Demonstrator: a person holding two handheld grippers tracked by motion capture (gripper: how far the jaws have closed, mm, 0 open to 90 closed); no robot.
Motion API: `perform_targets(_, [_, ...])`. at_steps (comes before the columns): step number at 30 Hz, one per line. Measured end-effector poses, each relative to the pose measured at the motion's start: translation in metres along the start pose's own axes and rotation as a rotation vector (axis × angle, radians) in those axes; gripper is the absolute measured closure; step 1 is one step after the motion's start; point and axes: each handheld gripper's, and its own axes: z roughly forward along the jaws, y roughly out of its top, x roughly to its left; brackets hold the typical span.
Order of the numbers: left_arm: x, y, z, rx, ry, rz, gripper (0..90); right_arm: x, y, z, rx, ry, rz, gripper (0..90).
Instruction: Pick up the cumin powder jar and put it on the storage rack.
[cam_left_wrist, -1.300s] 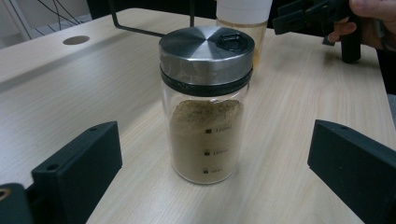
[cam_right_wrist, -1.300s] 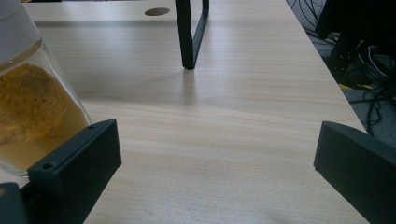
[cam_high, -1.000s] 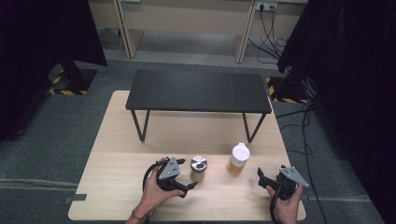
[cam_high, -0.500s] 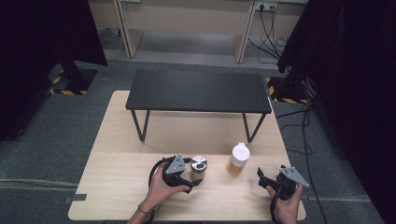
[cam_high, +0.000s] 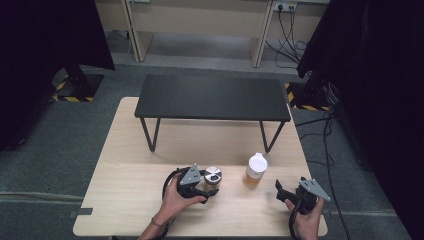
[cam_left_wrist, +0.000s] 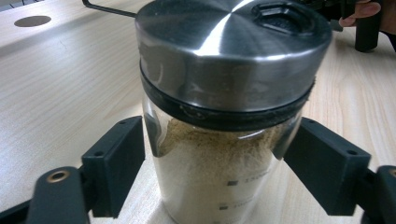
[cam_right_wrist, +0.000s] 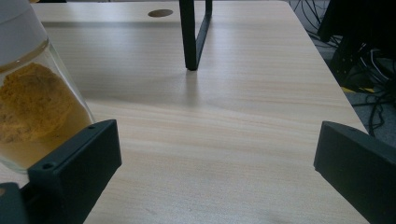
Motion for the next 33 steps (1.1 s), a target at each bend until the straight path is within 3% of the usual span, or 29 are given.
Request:
perform_targets(8, [0.002, -0.001, 0.003, -0.008, -0.009, -0.002, 29.2, 0.0, 0.0, 0.0, -0.001, 0.002, -0.002, 0.8])
perform_targets(17, [-0.002, -0.003, 0.003, -0.016, 0.008, -0.007, 29.9, -0.001, 0.0, 0.0, -0.002, 0.004, -0.002, 0.8])
perform_targets(22, [-0.002, -0.005, 0.0, -0.025, 0.005, -0.036, 30.2, 0.0, -0.001, 0.0, -0.003, 0.0, -0.005, 0.8])
perform_targets(28, [-0.013, -0.003, -0.019, -0.04, 0.038, -0.027, 30.2, 0.0, -0.001, 0.0, -0.004, 0.0, -0.005, 0.8])
perform_targets(33, [-0.023, 0.0, -0.047, -0.069, 0.075, -0.007, 30.2, 0.002, -0.001, 0.0, -0.004, -0.003, -0.013, 0.8])
